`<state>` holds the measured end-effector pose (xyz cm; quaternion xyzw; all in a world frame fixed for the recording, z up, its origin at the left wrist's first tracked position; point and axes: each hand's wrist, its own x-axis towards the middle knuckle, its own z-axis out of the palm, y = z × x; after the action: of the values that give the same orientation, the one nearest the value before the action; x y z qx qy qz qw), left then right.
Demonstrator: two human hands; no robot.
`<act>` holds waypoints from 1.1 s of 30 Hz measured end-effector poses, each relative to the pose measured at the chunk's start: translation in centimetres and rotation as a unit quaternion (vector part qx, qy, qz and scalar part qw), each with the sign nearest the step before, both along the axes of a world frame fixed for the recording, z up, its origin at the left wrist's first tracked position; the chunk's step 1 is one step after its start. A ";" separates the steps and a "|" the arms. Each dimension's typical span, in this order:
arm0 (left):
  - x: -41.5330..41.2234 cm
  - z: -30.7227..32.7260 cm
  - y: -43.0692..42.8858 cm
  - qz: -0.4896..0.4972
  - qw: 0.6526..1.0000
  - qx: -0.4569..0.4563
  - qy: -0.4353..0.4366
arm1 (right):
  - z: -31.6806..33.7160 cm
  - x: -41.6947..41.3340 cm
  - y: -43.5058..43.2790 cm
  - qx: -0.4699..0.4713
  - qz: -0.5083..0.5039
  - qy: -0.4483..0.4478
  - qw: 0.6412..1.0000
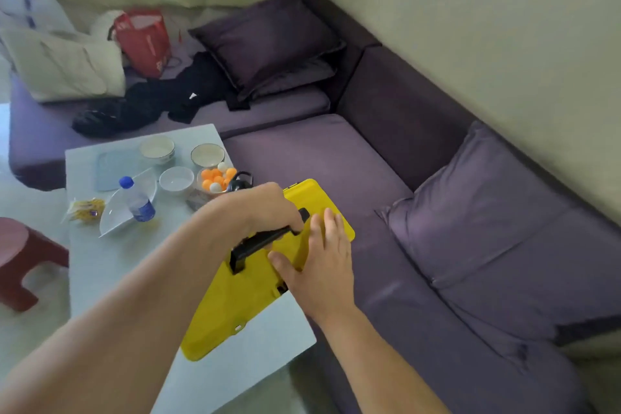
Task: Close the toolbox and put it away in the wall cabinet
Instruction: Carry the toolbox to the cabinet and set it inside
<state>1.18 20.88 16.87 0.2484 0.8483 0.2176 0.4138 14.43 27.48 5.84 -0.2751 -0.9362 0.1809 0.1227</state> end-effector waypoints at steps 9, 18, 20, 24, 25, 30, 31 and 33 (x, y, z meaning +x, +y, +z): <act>12.3 22.0 12.1 -0.042 0.995 0.075 0.042 | 20.1 11.4 11.6 0.060 -0.075 0.093 0.991; 28.7 32.5 24.5 -0.199 0.974 0.081 0.068 | 32.9 29.9 22.9 0.115 -0.156 0.040 0.980; 32.4 33.9 26.8 -0.241 0.963 0.103 0.058 | 34.7 34.2 24.6 0.124 -0.178 0.036 0.976; 39.5 35.7 30.9 -0.333 0.928 0.156 0.066 | 36.8 42.3 27.0 0.134 -0.247 0.039 0.959; 41.3 36.1 31.9 -0.355 0.918 0.162 0.069 | 37.0 44.3 27.4 0.139 -0.267 0.041 0.953; 51.5 36.7 37.0 -0.424 0.886 0.181 0.052 | 37.6 54.3 29.4 0.145 -0.360 0.024 0.921; 53.7 36.7 37.9 -0.434 0.880 0.185 0.049 | 37.7 56.5 29.8 0.144 -0.377 0.020 0.915; 58.3 36.9 39.6 -0.455 0.868 0.193 0.044 | 37.9 60.8 30.6 0.149 -0.404 0.019 0.902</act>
<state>59.46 60.46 53.72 0.6915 0.5993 0.1533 0.3730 75.23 58.09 43.72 -0.6050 -0.7579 -0.0209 0.2431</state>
